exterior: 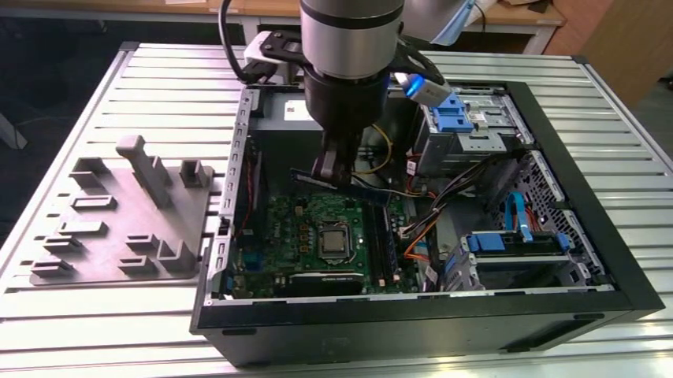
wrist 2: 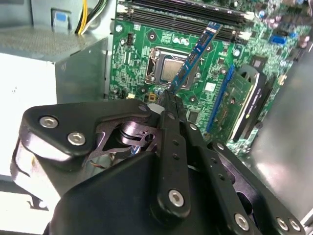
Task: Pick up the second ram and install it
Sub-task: 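Insert the second ram into the second slot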
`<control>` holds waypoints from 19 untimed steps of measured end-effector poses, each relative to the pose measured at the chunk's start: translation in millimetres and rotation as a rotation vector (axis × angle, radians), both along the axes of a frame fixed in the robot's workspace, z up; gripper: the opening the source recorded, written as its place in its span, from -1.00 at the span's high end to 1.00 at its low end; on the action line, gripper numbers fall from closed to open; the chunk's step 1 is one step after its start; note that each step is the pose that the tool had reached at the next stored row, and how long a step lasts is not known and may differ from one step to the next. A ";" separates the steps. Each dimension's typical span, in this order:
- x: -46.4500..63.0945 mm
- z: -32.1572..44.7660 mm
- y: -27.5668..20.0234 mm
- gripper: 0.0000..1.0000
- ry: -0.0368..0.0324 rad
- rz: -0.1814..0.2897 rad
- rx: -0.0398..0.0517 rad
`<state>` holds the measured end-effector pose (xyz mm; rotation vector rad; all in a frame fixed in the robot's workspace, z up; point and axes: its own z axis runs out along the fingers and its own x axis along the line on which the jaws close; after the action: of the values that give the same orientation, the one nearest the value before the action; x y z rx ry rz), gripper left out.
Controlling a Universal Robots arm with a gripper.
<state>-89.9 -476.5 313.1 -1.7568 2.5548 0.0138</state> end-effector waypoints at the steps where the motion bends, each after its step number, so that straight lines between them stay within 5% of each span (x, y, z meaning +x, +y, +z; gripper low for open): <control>1: 0.0 -0.2 0.0 0.77 -0.0001 -0.020 0.0001; 19: 0.0 -2.9 0.0 0.77 0.0000 -0.347 0.0000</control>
<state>-89.9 -476.5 310.2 -1.2895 2.8188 0.0026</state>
